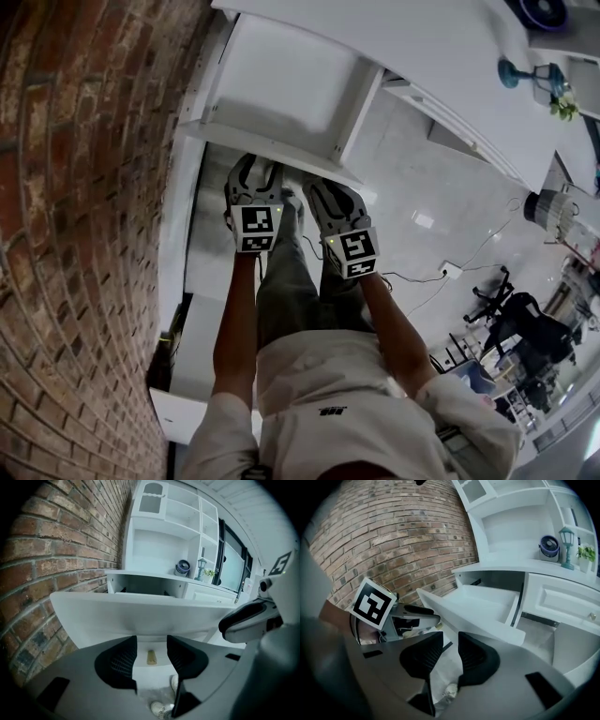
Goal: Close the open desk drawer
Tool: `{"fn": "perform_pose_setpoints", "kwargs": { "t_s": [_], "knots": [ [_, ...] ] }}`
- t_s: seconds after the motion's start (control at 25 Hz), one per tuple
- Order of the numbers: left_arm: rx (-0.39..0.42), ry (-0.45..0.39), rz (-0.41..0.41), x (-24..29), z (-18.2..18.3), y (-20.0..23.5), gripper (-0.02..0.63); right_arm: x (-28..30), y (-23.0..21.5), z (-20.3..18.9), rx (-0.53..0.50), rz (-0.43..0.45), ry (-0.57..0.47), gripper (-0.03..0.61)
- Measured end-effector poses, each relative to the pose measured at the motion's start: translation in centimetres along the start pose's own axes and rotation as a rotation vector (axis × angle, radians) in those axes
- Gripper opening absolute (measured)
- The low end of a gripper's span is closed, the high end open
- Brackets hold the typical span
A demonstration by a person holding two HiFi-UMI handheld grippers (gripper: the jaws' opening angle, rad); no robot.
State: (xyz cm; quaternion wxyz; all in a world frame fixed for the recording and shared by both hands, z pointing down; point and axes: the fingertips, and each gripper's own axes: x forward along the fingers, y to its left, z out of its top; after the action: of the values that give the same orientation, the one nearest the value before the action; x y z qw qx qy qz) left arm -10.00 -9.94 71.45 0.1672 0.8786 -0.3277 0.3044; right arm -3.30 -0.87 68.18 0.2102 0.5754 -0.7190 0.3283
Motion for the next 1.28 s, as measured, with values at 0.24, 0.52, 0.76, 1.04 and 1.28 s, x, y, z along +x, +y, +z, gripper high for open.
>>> {"fn": "perform_pose_setpoints", "kwargs": {
  "t_s": [0.24,0.52,0.76,1.04,1.28],
  "knots": [
    [0.003,0.002,-0.007,0.7,1.0,0.1,0.219,0.2,-0.3,0.5,0.026,-0.004,0.002,0.101],
    [0.005,0.000,-0.005,2.3,2.3,0.3,0.219,1.3,-2.2,1.0,0.019,-0.023,-0.002,0.101],
    [0.010,0.003,-0.008,3.3,3.3,0.4,0.219,1.7,-3.0,2.4,0.030,-0.016,0.001,0.101],
    [0.011,0.013,-0.009,4.2,4.1,0.5,0.219,2.1,-3.8,3.4,0.042,-0.010,0.002,0.101],
    [0.016,0.015,-0.010,5.1,4.9,0.6,0.219,2.4,-4.7,4.2,0.040,-0.012,0.000,0.101]
  ]
}}
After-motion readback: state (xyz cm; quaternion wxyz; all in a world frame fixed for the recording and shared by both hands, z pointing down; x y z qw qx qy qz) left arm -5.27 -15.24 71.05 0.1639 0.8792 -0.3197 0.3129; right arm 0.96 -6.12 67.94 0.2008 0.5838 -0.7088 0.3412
